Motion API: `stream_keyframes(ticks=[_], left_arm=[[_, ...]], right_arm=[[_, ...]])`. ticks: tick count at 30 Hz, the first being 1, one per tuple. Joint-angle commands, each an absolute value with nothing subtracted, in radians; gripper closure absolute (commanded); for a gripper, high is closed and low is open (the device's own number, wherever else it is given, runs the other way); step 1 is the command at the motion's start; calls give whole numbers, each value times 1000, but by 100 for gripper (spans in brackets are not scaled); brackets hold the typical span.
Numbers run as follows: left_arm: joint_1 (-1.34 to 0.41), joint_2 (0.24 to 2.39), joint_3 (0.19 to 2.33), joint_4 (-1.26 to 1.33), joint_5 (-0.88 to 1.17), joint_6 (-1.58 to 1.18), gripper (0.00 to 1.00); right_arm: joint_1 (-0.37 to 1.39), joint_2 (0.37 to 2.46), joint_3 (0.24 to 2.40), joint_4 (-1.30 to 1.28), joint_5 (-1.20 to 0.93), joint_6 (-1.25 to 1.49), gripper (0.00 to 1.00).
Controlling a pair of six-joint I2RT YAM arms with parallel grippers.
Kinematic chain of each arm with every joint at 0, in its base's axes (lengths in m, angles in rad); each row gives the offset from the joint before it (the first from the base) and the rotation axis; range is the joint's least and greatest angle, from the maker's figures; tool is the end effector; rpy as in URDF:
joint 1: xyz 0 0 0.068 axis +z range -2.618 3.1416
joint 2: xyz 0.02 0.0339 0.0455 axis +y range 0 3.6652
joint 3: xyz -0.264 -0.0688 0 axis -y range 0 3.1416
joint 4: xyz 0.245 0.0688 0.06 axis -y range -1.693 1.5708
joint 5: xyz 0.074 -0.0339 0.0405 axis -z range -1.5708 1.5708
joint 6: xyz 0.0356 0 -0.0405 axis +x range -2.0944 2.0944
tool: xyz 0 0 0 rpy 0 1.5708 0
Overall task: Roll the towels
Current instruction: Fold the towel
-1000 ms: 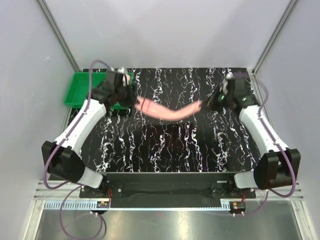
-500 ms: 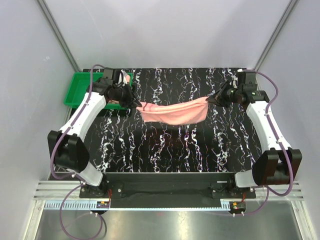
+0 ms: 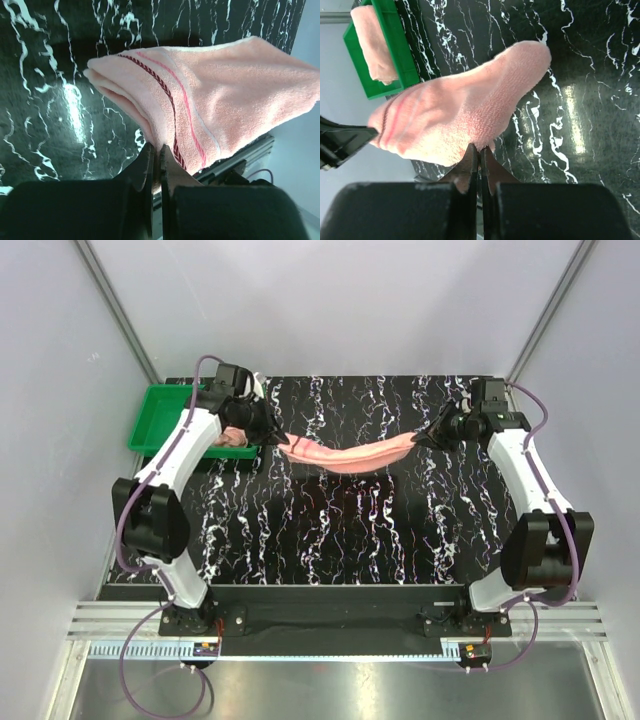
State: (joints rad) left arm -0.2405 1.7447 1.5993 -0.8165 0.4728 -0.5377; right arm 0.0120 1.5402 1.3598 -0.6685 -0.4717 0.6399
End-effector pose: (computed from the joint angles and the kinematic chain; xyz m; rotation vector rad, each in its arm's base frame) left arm 0.3625 -0.1056 0.3107 -0.1913 2.6144 -0.8942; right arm 0.3334 0.0202 0.3131 0.5496 2.4184 0.8609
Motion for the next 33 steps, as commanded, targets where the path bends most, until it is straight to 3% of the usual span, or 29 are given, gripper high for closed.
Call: stream_keyframes(ticks=[1, 7, 10, 12, 13, 14, 15, 16, 17, 18, 19, 21, 22, 28, 33], left_arm=[[-244, 1645, 1619, -772, 431, -465, 100], [-244, 1491, 1094, -530, 411, -544, 100], [-245, 1473, 852, -425, 391, -594, 94], [-244, 1500, 758, -407, 368, -595, 92], [-244, 1509, 744, -408, 358, -592, 90], [-244, 1517, 733, -411, 350, -592, 81], [-244, 1522, 724, -413, 344, -591, 73], [-244, 1519, 716, -419, 341, -591, 68], [-244, 1510, 718, -425, 333, -589, 56], [-244, 1500, 722, -436, 324, -592, 48], [-244, 1471, 739, -468, 312, -592, 41], [-244, 1442, 759, -501, 272, -583, 23], [-244, 1416, 775, -540, 250, -578, 20], [-302, 1345, 942, -684, 23, -538, 16], [-607, 1342, 1150, -752, -269, -545, 16]], right_arm=[[6, 1441, 1295, -626, -442, 609, 100], [6, 1327, 904, -491, -451, 712, 100], [6, 1309, 776, -468, -437, 718, 100], [6, 1310, 730, -480, -414, 707, 88], [6, 1307, 720, -486, -405, 703, 77], [6, 1305, 712, -498, -402, 700, 66], [6, 1304, 712, -506, -396, 698, 45], [6, 1293, 713, -511, -391, 698, 39], [6, 1289, 719, -517, -391, 696, 34], [6, 1282, 727, -525, -385, 695, 23], [8, 1272, 736, -534, -376, 696, 20], [6, 1263, 762, -552, -370, 690, 18], [6, 1258, 770, -554, -368, 689, 17], [8, 1322, 802, -520, -357, 670, 19], [6, 1390, 837, -520, -304, 638, 21]])
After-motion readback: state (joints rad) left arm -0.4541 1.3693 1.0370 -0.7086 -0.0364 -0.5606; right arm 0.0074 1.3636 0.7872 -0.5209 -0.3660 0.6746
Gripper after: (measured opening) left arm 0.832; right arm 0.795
